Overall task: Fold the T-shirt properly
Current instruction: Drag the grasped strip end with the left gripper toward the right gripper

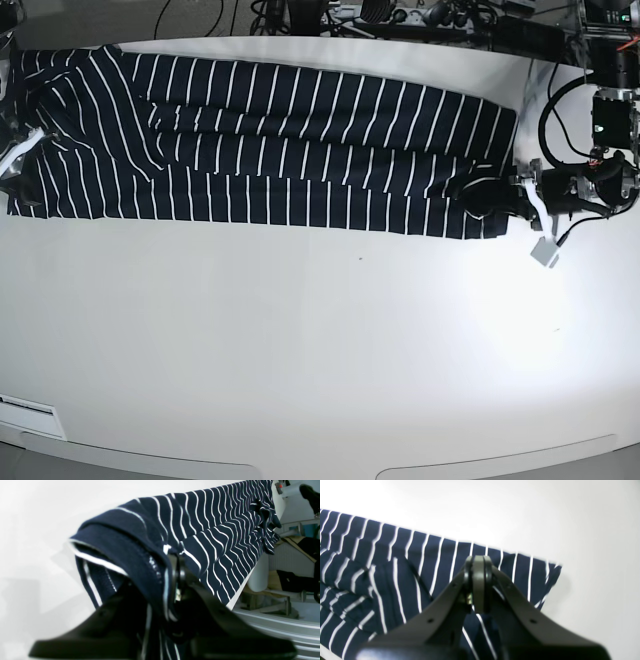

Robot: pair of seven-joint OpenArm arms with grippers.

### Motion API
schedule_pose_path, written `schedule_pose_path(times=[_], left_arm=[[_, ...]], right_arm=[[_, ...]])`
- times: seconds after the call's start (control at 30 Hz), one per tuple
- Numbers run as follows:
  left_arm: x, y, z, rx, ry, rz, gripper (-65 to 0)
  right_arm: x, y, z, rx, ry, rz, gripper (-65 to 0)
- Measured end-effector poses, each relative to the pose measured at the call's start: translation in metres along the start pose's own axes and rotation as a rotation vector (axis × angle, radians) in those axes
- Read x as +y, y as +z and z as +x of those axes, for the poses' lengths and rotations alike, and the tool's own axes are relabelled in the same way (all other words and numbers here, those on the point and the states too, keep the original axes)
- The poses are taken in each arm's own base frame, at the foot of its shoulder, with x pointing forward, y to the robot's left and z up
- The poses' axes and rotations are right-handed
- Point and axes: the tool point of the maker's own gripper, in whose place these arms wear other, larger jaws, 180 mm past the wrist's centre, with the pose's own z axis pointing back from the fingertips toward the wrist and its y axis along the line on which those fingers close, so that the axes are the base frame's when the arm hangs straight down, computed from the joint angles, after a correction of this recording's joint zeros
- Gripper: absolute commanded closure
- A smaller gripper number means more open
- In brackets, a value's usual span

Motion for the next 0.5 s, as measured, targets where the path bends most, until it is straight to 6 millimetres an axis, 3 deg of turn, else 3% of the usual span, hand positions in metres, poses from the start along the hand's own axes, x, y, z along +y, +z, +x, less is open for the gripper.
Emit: schedule_pose_path(times=[0.33, 0.5], left_arm=[[-0.005, 0.0, 0.001, 0.0, -0.023, -0.028, 0.0], [-0.006, -0.001, 0.0, -0.001, -0.023, -0.032, 0.0]], right_arm=[[-0.004, -0.037, -0.095, 0.228, -0.092, 0.041, 0.0], [0.004, -0.054, -0.115, 0.253, -0.103, 0.073, 0.0]])
